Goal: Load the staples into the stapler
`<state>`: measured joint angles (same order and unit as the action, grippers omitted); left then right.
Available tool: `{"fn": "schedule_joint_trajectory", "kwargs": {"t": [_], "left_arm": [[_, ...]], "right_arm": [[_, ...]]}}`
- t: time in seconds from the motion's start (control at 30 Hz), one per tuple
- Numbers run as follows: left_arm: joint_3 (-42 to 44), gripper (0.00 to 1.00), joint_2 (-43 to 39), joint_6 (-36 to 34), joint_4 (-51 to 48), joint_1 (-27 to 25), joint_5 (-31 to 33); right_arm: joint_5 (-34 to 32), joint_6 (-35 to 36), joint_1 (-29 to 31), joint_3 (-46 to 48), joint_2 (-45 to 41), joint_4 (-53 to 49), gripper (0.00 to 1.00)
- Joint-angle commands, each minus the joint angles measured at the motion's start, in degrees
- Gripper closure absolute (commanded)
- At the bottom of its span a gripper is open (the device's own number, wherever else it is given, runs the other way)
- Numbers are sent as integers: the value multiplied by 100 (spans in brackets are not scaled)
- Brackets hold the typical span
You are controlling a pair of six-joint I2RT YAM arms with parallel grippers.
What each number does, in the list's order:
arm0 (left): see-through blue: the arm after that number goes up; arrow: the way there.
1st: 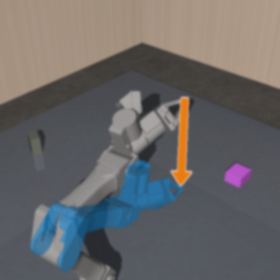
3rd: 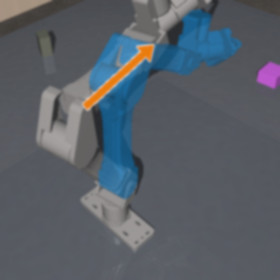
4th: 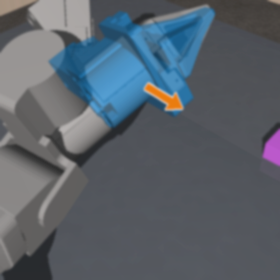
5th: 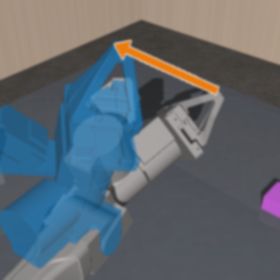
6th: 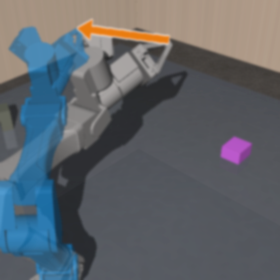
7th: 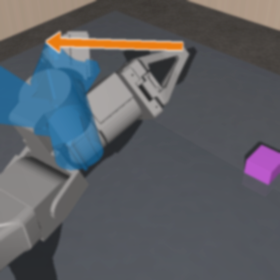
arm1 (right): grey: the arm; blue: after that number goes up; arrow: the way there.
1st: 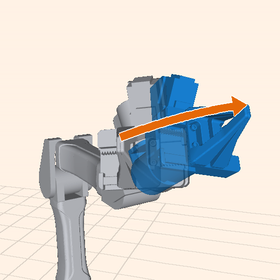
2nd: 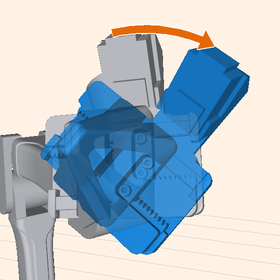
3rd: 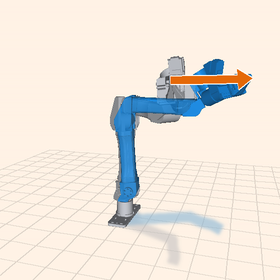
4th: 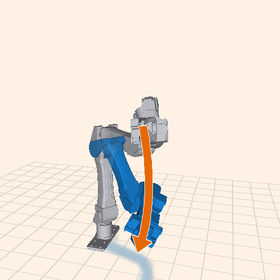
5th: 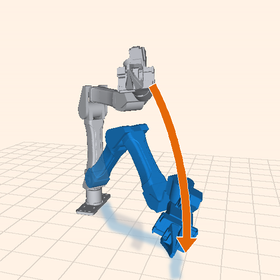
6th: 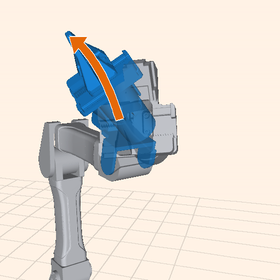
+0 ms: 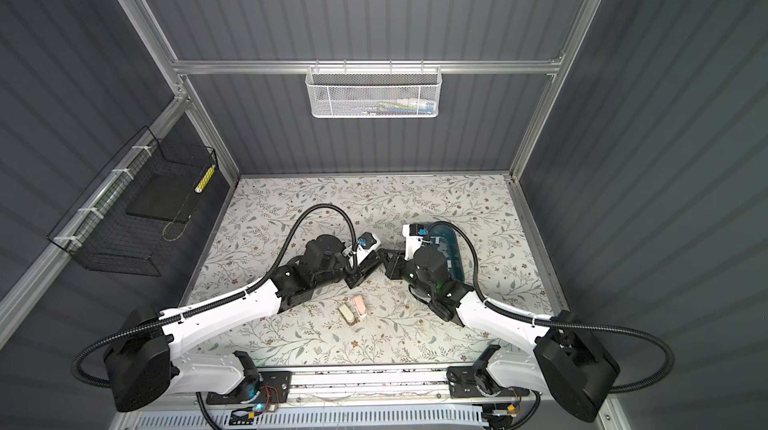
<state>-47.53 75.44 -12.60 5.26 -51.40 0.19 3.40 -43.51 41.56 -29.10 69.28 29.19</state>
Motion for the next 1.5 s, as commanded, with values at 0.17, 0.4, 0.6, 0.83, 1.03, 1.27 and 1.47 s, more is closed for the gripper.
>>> {"fn": "schedule_joint_trajectory", "kwargs": {"t": [0.17,0.4,0.6,0.83,1.03,1.27,1.47], "left_arm": [[284,100,-584,-194,947,-37,-177],[521,100,-714,-232,1231,-32,-22],[693,100,-868,-217,1449,-37,-10],[891,100,-1020,-256,1718,-36,-157],[1056,100,-1163,-309,1944,-35,-447],[1119,100,-1268,-331,2035,-33,-747],[1074,100,-1230,-360,1890,-37,-365]], "right_arm": [[-252,-360,-501,332,-2,98,100],[-329,-378,-717,540,-41,144,100],[-415,-369,-852,694,-55,225,100],[-697,-546,-941,680,7,-26,100],[-1007,-780,-978,695,86,-245,100],[-841,-848,-1086,792,141,-38,100],[-125,-557,-1070,836,123,557,84]]}}
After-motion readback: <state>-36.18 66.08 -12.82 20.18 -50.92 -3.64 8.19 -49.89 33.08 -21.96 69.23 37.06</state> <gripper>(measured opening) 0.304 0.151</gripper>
